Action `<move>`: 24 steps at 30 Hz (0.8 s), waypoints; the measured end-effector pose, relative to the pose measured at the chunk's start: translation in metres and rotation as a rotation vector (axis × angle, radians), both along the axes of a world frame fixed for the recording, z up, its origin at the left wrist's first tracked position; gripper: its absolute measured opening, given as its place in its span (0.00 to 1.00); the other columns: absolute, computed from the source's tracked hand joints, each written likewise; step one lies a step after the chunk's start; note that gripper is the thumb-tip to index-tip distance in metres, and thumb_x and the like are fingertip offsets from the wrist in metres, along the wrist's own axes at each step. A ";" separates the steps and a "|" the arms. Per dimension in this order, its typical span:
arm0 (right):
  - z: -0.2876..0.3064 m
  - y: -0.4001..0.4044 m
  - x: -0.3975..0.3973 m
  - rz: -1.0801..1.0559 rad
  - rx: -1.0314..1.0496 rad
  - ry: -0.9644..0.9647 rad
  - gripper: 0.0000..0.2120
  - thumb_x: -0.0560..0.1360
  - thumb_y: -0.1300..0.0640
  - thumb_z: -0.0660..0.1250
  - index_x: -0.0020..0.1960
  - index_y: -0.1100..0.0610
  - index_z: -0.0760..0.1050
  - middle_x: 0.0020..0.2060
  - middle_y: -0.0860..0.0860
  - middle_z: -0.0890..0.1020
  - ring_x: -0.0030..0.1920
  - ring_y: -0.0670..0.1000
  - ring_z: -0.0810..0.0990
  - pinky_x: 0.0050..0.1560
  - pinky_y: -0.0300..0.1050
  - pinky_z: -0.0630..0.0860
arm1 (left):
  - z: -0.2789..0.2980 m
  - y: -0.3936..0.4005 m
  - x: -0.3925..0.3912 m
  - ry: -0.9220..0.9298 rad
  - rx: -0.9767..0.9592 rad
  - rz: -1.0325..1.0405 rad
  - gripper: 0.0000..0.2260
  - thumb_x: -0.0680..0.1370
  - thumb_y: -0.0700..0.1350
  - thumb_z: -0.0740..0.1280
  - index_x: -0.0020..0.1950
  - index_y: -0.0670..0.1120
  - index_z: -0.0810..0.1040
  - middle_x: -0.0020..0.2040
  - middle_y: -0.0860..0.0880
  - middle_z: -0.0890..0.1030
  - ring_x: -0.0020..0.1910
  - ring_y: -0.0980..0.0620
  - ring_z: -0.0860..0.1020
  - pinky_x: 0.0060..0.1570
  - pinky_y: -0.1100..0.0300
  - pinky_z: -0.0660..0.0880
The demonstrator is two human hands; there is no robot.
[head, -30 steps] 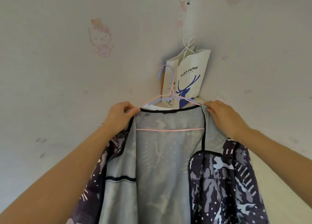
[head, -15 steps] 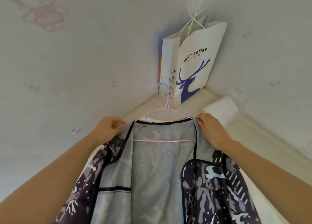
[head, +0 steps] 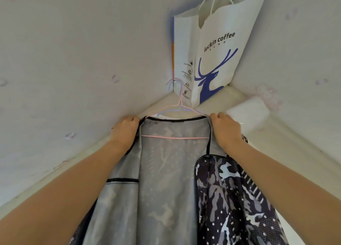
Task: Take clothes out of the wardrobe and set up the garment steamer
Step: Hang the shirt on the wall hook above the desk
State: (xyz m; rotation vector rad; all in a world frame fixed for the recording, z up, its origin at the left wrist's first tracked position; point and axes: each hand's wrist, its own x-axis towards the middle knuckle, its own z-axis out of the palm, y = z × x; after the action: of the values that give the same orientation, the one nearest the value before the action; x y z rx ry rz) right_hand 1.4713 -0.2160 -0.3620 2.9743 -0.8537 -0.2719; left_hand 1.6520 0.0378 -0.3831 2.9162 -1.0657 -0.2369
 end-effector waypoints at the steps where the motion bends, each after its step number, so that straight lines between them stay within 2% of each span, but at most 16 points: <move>1: -0.002 0.001 0.001 0.000 0.004 0.015 0.14 0.76 0.65 0.61 0.60 0.59 0.68 0.54 0.57 0.75 0.57 0.60 0.74 0.40 0.51 0.72 | -0.004 0.000 0.000 -0.012 0.006 0.009 0.12 0.76 0.36 0.63 0.59 0.41 0.74 0.57 0.40 0.77 0.57 0.38 0.74 0.51 0.47 0.72; 4: -0.003 0.003 0.003 0.008 -0.003 0.047 0.14 0.75 0.66 0.61 0.61 0.61 0.66 0.55 0.57 0.75 0.57 0.59 0.74 0.44 0.51 0.74 | -0.009 0.000 -0.001 -0.024 -0.015 0.030 0.14 0.77 0.36 0.61 0.62 0.42 0.74 0.57 0.41 0.77 0.57 0.40 0.74 0.51 0.48 0.72; 10: 0.000 0.006 -0.003 0.000 0.020 0.028 0.12 0.77 0.63 0.58 0.61 0.61 0.66 0.57 0.57 0.75 0.57 0.59 0.74 0.44 0.49 0.70 | -0.006 0.008 -0.011 0.040 -0.104 0.066 0.21 0.78 0.36 0.58 0.70 0.44 0.70 0.62 0.41 0.77 0.61 0.40 0.72 0.55 0.48 0.70; 13: 0.000 0.010 -0.011 -0.003 0.059 -0.053 0.16 0.80 0.56 0.55 0.65 0.62 0.66 0.61 0.58 0.75 0.60 0.60 0.73 0.53 0.52 0.72 | -0.003 0.013 -0.020 0.053 -0.188 0.058 0.20 0.79 0.38 0.59 0.71 0.43 0.70 0.64 0.41 0.76 0.60 0.39 0.74 0.57 0.48 0.70; 15: 0.002 0.018 -0.018 0.011 0.083 -0.096 0.21 0.81 0.53 0.54 0.70 0.63 0.62 0.65 0.58 0.72 0.64 0.60 0.70 0.61 0.53 0.68 | 0.000 0.019 -0.030 0.028 -0.204 0.013 0.19 0.80 0.40 0.58 0.71 0.42 0.69 0.66 0.41 0.75 0.63 0.39 0.73 0.62 0.47 0.69; 18: 0.009 0.037 -0.032 0.038 0.110 -0.094 0.25 0.81 0.52 0.54 0.74 0.63 0.57 0.71 0.59 0.66 0.71 0.61 0.63 0.70 0.54 0.62 | 0.007 0.027 -0.054 0.053 -0.194 0.037 0.20 0.81 0.44 0.59 0.73 0.41 0.67 0.71 0.42 0.70 0.71 0.41 0.67 0.70 0.44 0.62; 21: 0.013 0.061 -0.053 0.033 0.102 -0.043 0.26 0.82 0.52 0.53 0.76 0.63 0.54 0.73 0.59 0.63 0.73 0.60 0.60 0.72 0.54 0.60 | 0.014 0.037 -0.084 0.087 -0.142 0.023 0.22 0.82 0.47 0.57 0.76 0.44 0.62 0.75 0.45 0.64 0.75 0.45 0.59 0.74 0.47 0.55; 24: 0.018 0.087 -0.080 0.001 0.135 -0.023 0.27 0.82 0.51 0.51 0.77 0.62 0.51 0.75 0.58 0.59 0.75 0.59 0.57 0.74 0.55 0.57 | 0.023 0.048 -0.112 0.095 -0.121 -0.034 0.23 0.82 0.49 0.55 0.77 0.46 0.59 0.77 0.47 0.60 0.77 0.46 0.55 0.75 0.48 0.52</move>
State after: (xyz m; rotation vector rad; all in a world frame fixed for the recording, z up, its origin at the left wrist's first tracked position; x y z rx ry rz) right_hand 1.3917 -0.1290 -0.3443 3.1081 -0.8693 -0.3087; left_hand 1.5398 0.0857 -0.3601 2.7526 -1.0769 -0.2975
